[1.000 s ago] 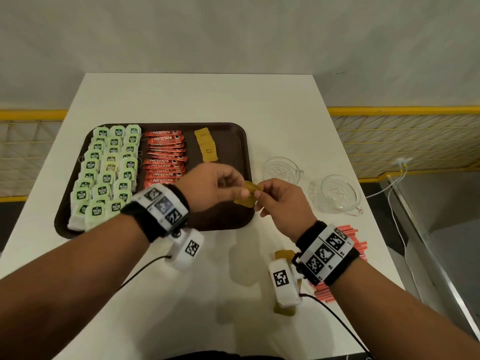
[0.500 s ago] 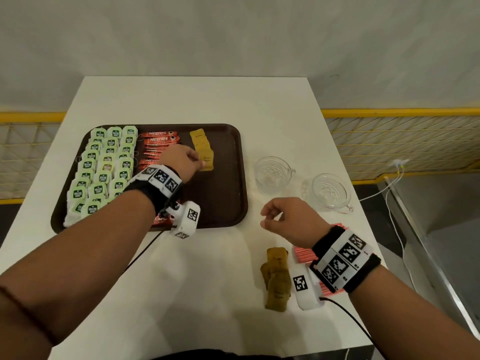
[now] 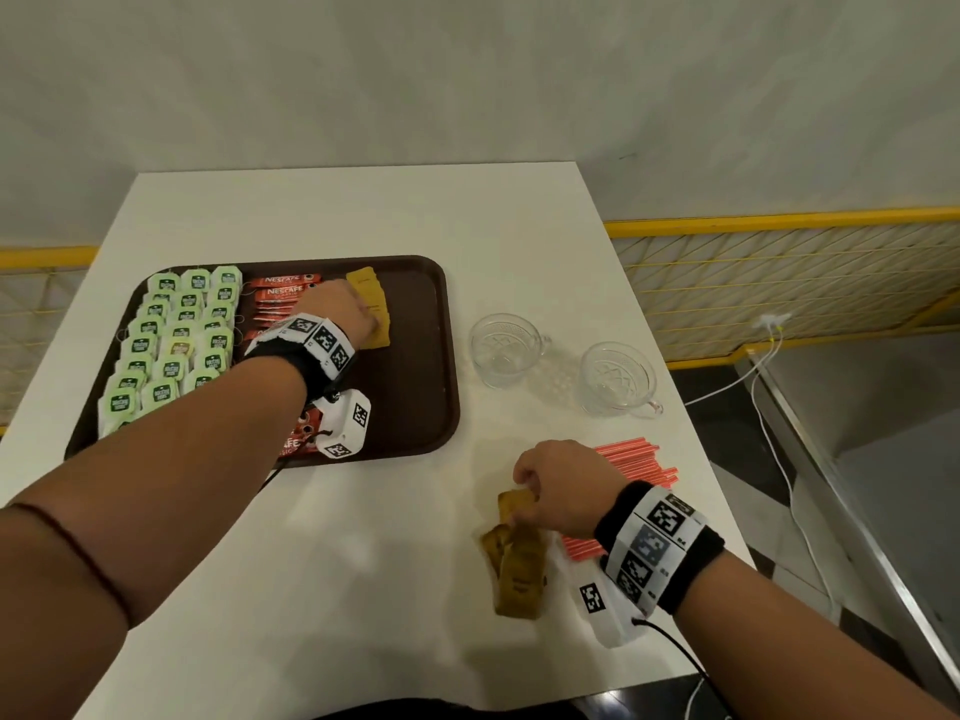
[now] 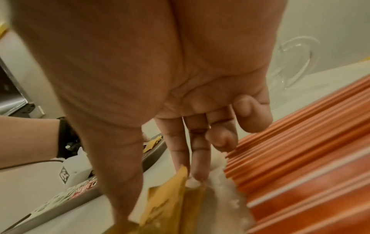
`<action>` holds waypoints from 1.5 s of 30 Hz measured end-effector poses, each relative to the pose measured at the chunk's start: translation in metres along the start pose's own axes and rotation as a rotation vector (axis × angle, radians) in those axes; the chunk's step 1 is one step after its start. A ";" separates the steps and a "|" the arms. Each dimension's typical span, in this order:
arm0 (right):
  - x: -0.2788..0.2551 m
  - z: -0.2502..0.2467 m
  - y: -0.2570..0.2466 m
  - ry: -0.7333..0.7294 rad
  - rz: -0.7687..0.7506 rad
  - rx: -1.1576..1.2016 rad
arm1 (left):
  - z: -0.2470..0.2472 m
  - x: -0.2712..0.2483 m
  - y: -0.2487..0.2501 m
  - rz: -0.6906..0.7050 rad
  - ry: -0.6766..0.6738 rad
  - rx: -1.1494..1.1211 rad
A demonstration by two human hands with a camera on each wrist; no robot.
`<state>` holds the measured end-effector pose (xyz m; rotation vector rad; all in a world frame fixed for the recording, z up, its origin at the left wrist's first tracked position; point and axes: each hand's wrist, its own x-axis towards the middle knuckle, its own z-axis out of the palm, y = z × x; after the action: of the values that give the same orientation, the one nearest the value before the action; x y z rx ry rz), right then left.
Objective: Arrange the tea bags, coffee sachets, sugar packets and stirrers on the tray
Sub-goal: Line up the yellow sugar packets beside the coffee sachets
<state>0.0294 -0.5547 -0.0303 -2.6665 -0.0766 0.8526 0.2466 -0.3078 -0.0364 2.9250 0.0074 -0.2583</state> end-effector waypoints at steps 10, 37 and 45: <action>0.002 0.006 -0.010 -0.040 -0.064 -0.103 | 0.021 0.030 0.016 0.083 -0.138 0.129; 0.005 0.008 -0.001 0.177 -0.300 0.123 | 0.070 -0.193 0.047 0.511 -0.292 -0.101; 0.000 0.009 0.005 0.192 -0.320 0.318 | 0.045 -0.197 0.045 0.432 -0.207 -0.347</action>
<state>0.0243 -0.5562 -0.0388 -2.3379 -0.2869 0.4623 0.0454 -0.3584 -0.0363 2.4642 -0.5451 -0.4340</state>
